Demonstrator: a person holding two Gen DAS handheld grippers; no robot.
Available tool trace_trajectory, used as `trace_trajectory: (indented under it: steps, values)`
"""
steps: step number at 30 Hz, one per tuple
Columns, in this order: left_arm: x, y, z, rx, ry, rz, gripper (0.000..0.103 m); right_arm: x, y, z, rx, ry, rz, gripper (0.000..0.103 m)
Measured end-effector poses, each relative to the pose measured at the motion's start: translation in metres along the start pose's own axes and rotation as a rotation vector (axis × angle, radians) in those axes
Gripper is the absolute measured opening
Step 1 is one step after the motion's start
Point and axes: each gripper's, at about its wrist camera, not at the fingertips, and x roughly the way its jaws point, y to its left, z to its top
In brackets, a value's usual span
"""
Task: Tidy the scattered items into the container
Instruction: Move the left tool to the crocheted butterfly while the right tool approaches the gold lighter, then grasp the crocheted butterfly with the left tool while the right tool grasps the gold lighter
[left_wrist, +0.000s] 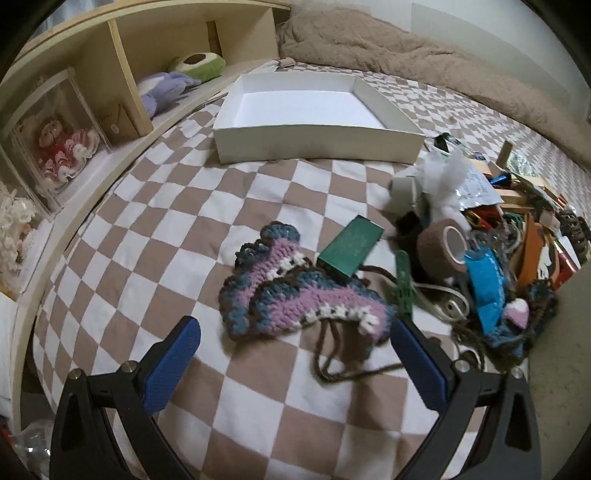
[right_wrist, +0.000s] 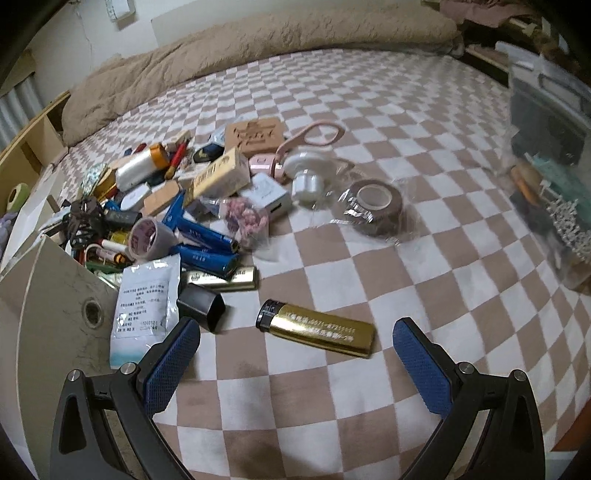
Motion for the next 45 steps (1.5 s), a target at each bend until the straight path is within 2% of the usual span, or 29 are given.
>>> trace_trajectory:
  steps: [2,5,9,13,16,19,22,24,25,28,30,34,36,38,41,45]
  values:
    - [0.006,0.001,0.001,-0.009,0.010,-0.006,0.103,0.005,-0.002,0.000,0.015,0.010,0.015,0.103]
    - [0.013,-0.003,0.004,0.034,0.016,-0.010,0.103,0.009,-0.009,0.003,0.061,0.013,0.033,0.103]
    - [0.015,-0.018,0.008,0.152,-0.016,0.019,0.103,0.017,-0.023,0.005,0.132,0.049,0.008,0.103]
    - [0.023,-0.031,0.013,0.234,0.003,0.022,0.103,0.028,-0.039,0.004,0.262,0.129,0.001,0.103]
    - [0.027,-0.038,0.017,0.275,0.007,0.032,0.103,0.028,-0.045,0.005,0.335,0.135,0.020,0.103]
    - [0.033,-0.042,0.021,0.292,0.024,0.044,0.103,0.028,-0.036,0.008,0.311,0.157,0.011,0.103]
    - [0.041,-0.038,0.024,0.292,0.051,0.051,0.103,0.034,-0.023,0.004,0.285,0.203,-0.073,0.103]
    - [0.050,-0.033,0.025,0.269,0.097,0.033,0.103,0.036,-0.016,0.004,0.264,0.210,-0.105,0.103]
    - [0.053,-0.030,0.025,0.246,0.105,0.018,0.103,0.037,-0.013,0.004,0.258,0.214,-0.111,0.101]
    - [0.054,-0.028,0.026,0.225,0.129,0.009,0.103,0.039,-0.008,0.007,0.241,0.213,-0.137,0.085]
    - [0.054,-0.028,0.027,0.225,0.146,0.006,0.103,0.041,-0.006,0.009,0.215,0.217,-0.156,0.082]
    - [0.050,-0.026,0.024,0.215,0.143,-0.024,0.086,0.040,-0.002,0.011,0.165,0.219,-0.156,0.082]
    - [0.046,-0.025,0.024,0.217,0.133,-0.031,0.073,0.039,-0.002,0.010,0.148,0.218,-0.147,0.082]
    - [0.042,-0.020,0.026,0.206,0.124,-0.031,0.053,0.036,-0.004,0.009,0.140,0.217,-0.134,0.082]
    - [0.038,-0.009,0.027,0.169,0.115,-0.036,0.034,0.030,-0.005,0.008,0.139,0.212,-0.107,0.081]
    - [0.035,0.004,0.028,0.126,0.111,-0.053,0.024,0.021,0.001,0.010,0.111,0.190,-0.074,0.081]
